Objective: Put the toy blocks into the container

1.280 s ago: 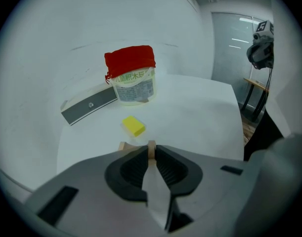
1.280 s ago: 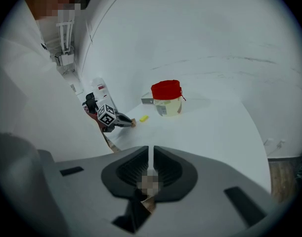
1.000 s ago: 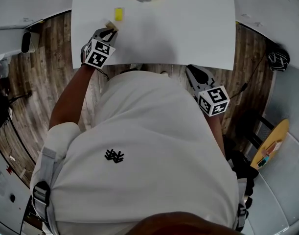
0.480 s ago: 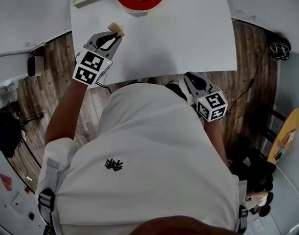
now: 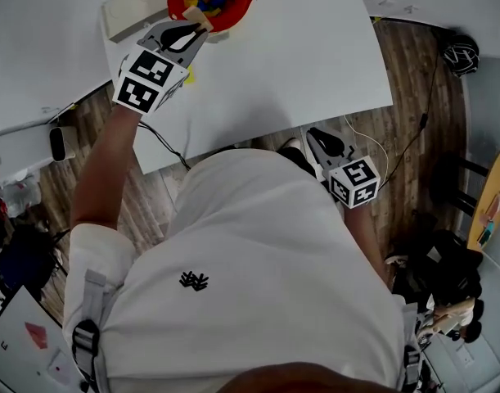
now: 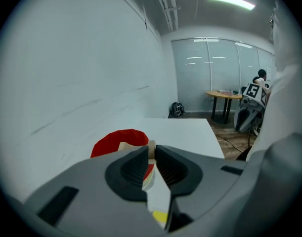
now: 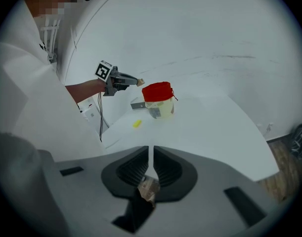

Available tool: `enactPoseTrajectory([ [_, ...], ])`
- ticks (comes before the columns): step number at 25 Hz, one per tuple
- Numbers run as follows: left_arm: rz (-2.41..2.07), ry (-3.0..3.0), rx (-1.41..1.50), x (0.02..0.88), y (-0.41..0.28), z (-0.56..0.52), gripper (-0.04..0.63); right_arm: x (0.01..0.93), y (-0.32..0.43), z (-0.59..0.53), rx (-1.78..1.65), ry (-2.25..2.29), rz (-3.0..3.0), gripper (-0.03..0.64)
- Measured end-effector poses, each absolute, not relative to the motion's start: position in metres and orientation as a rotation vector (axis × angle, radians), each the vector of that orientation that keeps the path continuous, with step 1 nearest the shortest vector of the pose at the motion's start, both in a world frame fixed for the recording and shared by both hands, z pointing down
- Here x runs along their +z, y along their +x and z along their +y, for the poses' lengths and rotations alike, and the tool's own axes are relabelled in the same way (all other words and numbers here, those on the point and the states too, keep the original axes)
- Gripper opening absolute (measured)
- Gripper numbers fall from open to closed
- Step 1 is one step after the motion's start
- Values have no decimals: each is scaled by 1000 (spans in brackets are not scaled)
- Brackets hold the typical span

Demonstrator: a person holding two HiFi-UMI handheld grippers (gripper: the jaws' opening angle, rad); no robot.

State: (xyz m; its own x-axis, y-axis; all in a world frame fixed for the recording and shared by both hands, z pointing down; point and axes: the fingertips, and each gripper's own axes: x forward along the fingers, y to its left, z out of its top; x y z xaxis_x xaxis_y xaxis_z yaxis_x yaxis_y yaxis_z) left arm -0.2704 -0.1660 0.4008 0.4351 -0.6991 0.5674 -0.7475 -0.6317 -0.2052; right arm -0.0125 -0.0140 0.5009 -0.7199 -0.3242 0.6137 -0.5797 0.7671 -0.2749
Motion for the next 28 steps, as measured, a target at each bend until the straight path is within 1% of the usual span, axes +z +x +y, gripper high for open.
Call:
enactPoseTrajectory([
  [11,-1314,2510,1009,419,-269,-257,55,503,8,-5,669,778,-2376,32],
  [24,-1312,2315,1217,480,-278,-320,55,503,42,9,755,919,-2344,32],
  [28,-1309,2249,1289,486,-283,-326,55,503,52,11,776,948,-2340,32],
])
